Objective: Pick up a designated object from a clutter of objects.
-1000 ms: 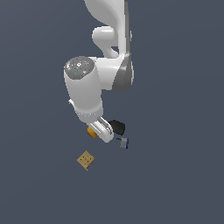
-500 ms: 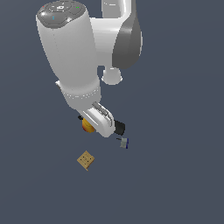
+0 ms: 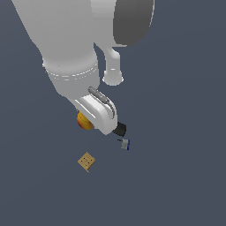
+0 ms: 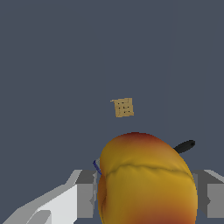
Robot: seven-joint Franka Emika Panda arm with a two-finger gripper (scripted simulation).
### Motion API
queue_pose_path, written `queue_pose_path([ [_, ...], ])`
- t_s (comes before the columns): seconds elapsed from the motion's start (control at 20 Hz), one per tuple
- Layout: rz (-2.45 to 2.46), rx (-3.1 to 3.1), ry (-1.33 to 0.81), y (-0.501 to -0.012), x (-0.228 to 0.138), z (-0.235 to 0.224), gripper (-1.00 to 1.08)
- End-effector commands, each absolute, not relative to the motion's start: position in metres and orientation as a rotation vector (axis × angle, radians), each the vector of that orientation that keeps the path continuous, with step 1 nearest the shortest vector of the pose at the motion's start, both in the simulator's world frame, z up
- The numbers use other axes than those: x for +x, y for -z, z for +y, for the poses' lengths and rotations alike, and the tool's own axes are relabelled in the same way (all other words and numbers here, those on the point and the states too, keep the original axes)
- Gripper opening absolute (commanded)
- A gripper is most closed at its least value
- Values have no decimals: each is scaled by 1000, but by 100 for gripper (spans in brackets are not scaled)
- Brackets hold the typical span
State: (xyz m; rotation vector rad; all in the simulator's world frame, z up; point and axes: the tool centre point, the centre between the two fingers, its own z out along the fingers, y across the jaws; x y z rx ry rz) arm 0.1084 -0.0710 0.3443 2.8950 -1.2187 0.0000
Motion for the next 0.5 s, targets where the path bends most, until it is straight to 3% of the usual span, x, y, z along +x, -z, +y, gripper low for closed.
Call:
queue_pose_path([
  [0.0,-1219,2895,0,-354,112,-71,-100],
  [0.45,-1219,2895,0,-364,117,-71,-100],
])
